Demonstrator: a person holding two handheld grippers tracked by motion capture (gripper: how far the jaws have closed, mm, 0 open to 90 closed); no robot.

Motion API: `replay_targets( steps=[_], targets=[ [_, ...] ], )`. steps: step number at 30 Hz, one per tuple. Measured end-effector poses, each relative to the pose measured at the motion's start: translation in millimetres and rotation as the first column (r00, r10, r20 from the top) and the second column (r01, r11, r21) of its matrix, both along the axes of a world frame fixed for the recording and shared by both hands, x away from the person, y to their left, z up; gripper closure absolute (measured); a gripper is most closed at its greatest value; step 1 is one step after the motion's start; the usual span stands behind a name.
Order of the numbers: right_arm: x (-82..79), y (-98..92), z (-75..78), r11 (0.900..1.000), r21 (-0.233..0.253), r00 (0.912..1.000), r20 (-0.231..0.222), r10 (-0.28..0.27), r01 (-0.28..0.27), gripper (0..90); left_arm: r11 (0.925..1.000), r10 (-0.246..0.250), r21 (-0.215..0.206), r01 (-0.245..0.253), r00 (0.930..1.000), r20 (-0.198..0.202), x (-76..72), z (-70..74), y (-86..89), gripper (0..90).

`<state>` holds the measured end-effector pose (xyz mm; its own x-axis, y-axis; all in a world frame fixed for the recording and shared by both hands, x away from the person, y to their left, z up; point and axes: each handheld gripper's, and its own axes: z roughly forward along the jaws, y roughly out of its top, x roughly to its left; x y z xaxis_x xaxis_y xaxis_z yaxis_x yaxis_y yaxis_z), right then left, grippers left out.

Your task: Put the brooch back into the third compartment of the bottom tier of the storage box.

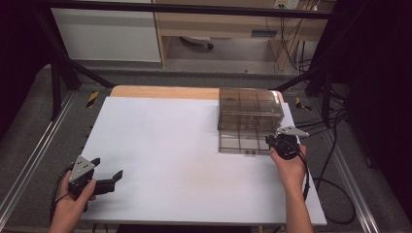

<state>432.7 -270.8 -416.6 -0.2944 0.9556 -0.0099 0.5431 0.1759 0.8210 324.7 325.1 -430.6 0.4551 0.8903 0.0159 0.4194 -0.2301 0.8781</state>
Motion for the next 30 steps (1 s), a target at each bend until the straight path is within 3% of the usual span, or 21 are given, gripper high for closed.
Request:
replay_targets(
  steps=[30],
  targets=[
    [7.4, 0.6, -10.2, 1.0, -0.012, 0.9999, -0.011, -0.006, 0.006, 79.5, 1.0, -0.006, 0.007, 0.006, 1.0, -0.003, 0.3, -0.5, -0.5, 4.8]
  ],
)
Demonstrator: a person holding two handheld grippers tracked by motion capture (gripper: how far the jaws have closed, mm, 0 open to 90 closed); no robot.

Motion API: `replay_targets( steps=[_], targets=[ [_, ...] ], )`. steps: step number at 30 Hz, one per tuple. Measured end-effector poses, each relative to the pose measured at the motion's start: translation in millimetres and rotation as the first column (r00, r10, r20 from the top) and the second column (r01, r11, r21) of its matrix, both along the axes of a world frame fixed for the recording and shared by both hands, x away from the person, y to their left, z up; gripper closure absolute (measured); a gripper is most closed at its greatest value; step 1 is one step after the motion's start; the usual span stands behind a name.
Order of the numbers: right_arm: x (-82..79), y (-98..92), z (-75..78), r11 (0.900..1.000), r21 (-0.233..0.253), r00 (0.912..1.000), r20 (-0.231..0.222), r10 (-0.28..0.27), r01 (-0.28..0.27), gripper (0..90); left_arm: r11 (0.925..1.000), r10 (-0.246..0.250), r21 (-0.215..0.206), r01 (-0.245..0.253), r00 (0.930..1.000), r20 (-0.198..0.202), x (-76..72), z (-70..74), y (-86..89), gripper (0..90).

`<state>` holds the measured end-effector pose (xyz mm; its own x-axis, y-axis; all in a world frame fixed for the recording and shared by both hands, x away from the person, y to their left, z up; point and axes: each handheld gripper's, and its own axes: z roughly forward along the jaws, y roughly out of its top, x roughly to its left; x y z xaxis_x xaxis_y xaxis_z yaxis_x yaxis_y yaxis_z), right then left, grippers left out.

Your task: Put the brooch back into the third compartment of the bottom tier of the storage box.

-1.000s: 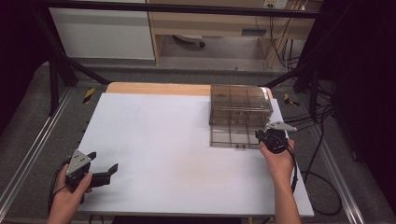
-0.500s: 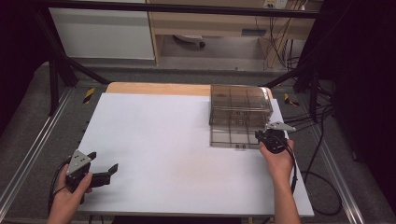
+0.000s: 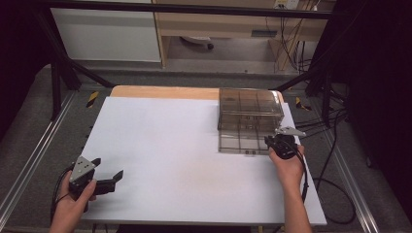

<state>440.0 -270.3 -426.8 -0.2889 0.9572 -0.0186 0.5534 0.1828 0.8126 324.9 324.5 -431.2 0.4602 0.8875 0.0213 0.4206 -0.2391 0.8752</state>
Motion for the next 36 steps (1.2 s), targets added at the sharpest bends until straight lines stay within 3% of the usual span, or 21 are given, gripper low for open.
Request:
replay_targets(
  steps=[36],
  targets=[
    [1.3, -0.6, -2.3, 1.0, -0.008, 0.9999, -0.002, -0.014, 0.014, 77.8, 1.0, -0.003, -0.003, 0.003, 1.0, -0.004, 0.0, -0.7, -1.1, 4.8]
  ],
)
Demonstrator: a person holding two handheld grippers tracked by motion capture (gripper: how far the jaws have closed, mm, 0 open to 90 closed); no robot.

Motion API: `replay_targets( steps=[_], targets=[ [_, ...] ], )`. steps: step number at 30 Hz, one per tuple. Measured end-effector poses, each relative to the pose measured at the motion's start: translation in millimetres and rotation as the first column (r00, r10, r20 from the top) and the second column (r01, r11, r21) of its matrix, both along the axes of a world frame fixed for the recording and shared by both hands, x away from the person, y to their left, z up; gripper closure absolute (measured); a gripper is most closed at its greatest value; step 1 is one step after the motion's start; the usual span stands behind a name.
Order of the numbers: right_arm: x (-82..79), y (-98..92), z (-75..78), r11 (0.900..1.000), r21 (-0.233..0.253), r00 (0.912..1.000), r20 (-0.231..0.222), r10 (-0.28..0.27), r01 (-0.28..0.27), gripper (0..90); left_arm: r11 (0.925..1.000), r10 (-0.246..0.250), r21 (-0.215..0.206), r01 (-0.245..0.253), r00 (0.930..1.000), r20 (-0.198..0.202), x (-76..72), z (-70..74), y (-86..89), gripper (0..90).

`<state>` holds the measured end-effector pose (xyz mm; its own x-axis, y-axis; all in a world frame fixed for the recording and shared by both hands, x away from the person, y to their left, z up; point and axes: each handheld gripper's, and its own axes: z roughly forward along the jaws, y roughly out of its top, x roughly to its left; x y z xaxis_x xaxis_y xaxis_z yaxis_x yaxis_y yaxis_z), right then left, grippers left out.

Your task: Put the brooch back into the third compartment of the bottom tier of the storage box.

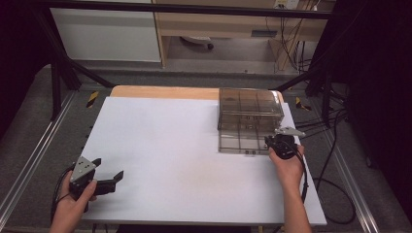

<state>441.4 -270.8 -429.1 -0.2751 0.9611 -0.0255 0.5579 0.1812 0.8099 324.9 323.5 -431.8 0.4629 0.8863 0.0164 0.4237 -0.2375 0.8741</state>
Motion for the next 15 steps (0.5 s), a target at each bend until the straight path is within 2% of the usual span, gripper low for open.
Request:
replay_targets(
  steps=[15],
  targets=[
    [-3.8, 1.0, 5.3, 1.0, 0.005, 0.9997, 0.024, -0.002, 0.002, 76.1, 1.0, -0.001, 0.003, 0.001, 1.0, 0.002, -0.3, 0.6, 0.6, 4.8]
  ],
)
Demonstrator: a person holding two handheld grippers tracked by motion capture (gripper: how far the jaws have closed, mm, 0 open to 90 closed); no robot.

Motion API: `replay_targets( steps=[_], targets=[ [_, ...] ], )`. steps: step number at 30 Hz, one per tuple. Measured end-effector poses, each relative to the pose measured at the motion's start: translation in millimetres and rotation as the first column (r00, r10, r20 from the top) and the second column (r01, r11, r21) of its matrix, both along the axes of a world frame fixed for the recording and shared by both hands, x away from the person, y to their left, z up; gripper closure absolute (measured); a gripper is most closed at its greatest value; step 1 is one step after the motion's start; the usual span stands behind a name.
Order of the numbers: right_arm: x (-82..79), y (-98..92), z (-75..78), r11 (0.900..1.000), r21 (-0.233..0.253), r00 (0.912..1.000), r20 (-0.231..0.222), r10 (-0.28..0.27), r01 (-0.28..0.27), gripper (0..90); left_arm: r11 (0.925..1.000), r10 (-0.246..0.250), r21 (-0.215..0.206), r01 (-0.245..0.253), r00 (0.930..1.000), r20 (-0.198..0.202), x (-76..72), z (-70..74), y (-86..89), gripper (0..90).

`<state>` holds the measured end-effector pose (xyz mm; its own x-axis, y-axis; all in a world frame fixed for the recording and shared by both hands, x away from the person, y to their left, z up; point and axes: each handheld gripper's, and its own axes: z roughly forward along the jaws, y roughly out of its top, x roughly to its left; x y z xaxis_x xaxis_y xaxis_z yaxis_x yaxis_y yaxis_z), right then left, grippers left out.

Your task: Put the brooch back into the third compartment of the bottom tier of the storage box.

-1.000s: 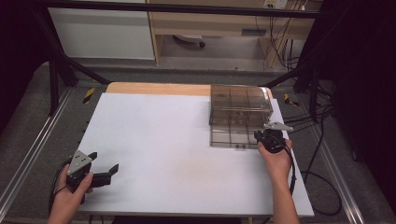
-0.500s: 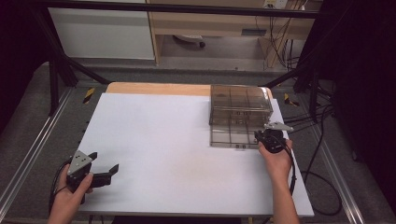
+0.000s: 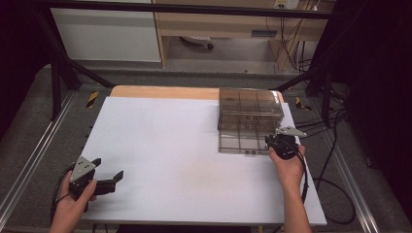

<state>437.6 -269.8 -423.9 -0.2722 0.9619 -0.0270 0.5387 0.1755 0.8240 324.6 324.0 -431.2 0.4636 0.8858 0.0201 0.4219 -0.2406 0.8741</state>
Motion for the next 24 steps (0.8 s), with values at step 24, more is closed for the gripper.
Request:
replay_targets(
  steps=[24],
  targets=[
    [-24.6, 12.6, 12.7, 1.0, 0.013, 0.9997, 0.026, -0.003, 0.002, 54.9, 0.9999, 0.009, -0.005, -0.009, 1.0, 0.002, -0.1, 0.5, 0.5, 4.8]
  ],
)
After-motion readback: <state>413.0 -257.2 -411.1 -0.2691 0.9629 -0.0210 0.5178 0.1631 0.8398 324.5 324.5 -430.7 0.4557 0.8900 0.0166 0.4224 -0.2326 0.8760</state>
